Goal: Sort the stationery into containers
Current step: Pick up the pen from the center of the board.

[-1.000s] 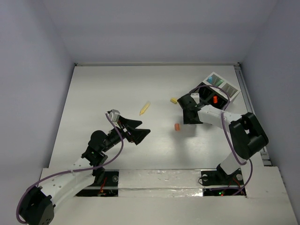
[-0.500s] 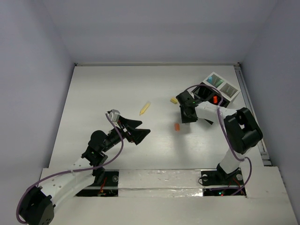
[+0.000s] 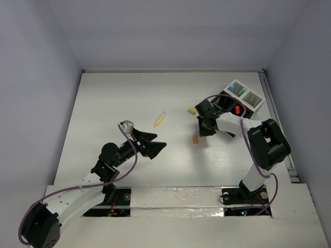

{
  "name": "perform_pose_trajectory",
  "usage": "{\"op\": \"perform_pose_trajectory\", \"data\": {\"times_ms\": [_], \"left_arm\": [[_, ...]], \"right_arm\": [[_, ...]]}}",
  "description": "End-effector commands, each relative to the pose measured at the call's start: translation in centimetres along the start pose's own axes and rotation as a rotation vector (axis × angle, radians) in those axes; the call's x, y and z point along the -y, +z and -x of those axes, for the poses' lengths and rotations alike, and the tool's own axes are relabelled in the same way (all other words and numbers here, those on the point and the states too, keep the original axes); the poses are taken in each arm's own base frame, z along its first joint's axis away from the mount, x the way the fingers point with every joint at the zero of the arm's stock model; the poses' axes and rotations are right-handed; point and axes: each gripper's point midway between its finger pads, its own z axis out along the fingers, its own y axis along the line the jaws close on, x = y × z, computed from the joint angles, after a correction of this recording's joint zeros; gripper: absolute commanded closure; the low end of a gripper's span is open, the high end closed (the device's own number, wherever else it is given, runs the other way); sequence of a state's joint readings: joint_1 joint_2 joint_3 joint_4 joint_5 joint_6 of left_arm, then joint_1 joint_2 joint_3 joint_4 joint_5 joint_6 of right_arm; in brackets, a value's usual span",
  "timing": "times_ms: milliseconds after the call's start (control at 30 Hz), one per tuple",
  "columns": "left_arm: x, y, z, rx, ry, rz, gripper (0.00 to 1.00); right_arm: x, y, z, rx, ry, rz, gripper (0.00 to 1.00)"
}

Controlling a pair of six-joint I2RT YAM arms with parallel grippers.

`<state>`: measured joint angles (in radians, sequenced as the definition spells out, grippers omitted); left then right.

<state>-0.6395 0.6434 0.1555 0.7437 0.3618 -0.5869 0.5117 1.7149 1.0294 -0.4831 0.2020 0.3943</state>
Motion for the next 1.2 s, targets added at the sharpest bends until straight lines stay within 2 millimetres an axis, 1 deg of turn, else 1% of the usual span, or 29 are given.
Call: {"op": "perform_pose_trajectory", "data": {"times_ms": [0, 100, 133, 200, 233, 267, 333, 367, 433, 467, 500, 533, 567, 600, 633, 667, 733, 800, 867, 933, 1000, 1033, 1067, 1133, 1167], "left_arm": [[0.9, 0.2, 1.2, 0.045, 0.030, -0.040, 0.06], [0.8, 0.4, 0.9, 0.035, 0.025, -0.039, 0.07], [0.8, 0.5, 0.9, 0.033, 0.024, -0.044, 0.07], [0.5, 0.7, 0.6, 0.020, 0.016, -0.037, 0.08], [0.5, 0.8, 0.5, 0.018, 0.013, -0.039, 0.08], [0.4, 0.9, 0.5, 0.016, 0.006, -0.036, 0.08], [0.0, 1.3, 0.1, 0.003, -0.010, -0.020, 0.09], [-0.3, 1.4, 0.1, 0.003, -0.025, -0.007, 0.09], [-1.1, 1.9, -0.3, -0.010, -0.052, 0.029, 0.09], [-1.2, 2.1, -0.2, -0.009, -0.063, 0.032, 0.10], [-1.4, 2.4, -0.5, -0.016, -0.091, 0.041, 0.10], [-1.3, 2.5, -0.3, -0.006, -0.102, 0.035, 0.10], [-1.4, 2.7, -0.3, -0.004, -0.117, 0.037, 0.10], [-1.5, 2.8, -0.4, -0.006, -0.143, 0.044, 0.10], [-1.5, 3.0, 0.0, 0.014, -0.148, 0.046, 0.11], [-1.7, 3.0, 0.1, 0.021, -0.154, 0.054, 0.12], [-2.3, 3.2, 0.5, 0.053, -0.175, 0.086, 0.21], [-2.8, 3.3, 0.8, 0.072, -0.184, 0.111, 0.26], [-3.5, 3.3, 1.1, 0.094, -0.192, 0.148, 0.27], [-4.4, 3.3, 1.0, 0.103, -0.202, 0.190, 0.29], [-5.1, 3.4, 0.6, 0.096, -0.209, 0.218, 0.34], [-5.3, 3.5, 0.6, 0.098, -0.215, 0.228, 0.34], [-5.5, 3.6, 0.6, 0.102, -0.216, 0.237, 0.35], [-6.0, 3.8, 0.1, 0.088, -0.217, 0.247, 0.45], [-6.1, 3.9, 0.0, 0.086, -0.218, 0.251, 0.49]], "right_arm": [[0.0, -0.2, 0.2, 0.031, 0.030, 0.010, 0.85], [0.9, -1.4, 1.6, 0.102, 0.049, -0.029, 0.91], [1.5, -2.6, 2.8, 0.156, 0.063, -0.053, 0.95], [1.7, -4.0, 4.0, 0.215, 0.066, -0.049, 0.97], [1.0, -4.9, 4.9, 0.268, 0.064, -0.018, 0.97], [1.0, -6.5, 5.7, 0.324, 0.063, 0.014, 0.97], [-0.6, -8.3, 6.7, 0.402, 0.052, 0.079, 0.97], [-1.0, -9.6, 7.1, 0.439, 0.055, 0.107, 0.97], [-2.4, -10.9, 7.8, 0.493, 0.047, 0.164, 0.97], [-4.3, -11.6, 7.4, 0.502, 0.020, 0.228, 0.98], [-5.2, -12.1, 7.1, 0.516, 0.012, 0.266, 0.98], [-7.1, -13.0, 7.0, 0.546, -0.005, 0.324, 0.98], [-8.0, -13.3, 6.8, 0.556, -0.013, 0.354, 0.98], [-8.6, -13.0, 6.1, 0.554, -0.023, 0.374, 0.98], [-9.6, -13.5, 6.5, 0.590, -0.020, 0.413, 0.98], [-10.8, -13.6, 5.8, 0.586, -0.040, 0.454, 0.98], [-12.1, -13.5, 5.7, 0.604, -0.045, 0.511, 0.98], [-14.0, -13.7, 4.6, 0.588, -0.080, 0.574, 0.97], [-15.1, -13.5, 4.1, 0.590, -0.101, 0.600, 0.97], [-16.0, -13.8, 4.0, 0.599, -0.114, 0.623, 0.97], [-16.7, -13.7, 3.5, 0.590, -0.127, 0.647, 0.97], [-17.3, -13.9, 3.3, 0.590, -0.135, 0.667, 0.97], [-17.6, -13.6, 3.2, 0.581, -0.136, 0.671, 0.97], [-18.3, -13.6, 3.0, 0.578, -0.143, 0.688, 0.97], [-19.0, -13.5, 2.3, 0.559, -0.160, 0.710, 0.97]]}}
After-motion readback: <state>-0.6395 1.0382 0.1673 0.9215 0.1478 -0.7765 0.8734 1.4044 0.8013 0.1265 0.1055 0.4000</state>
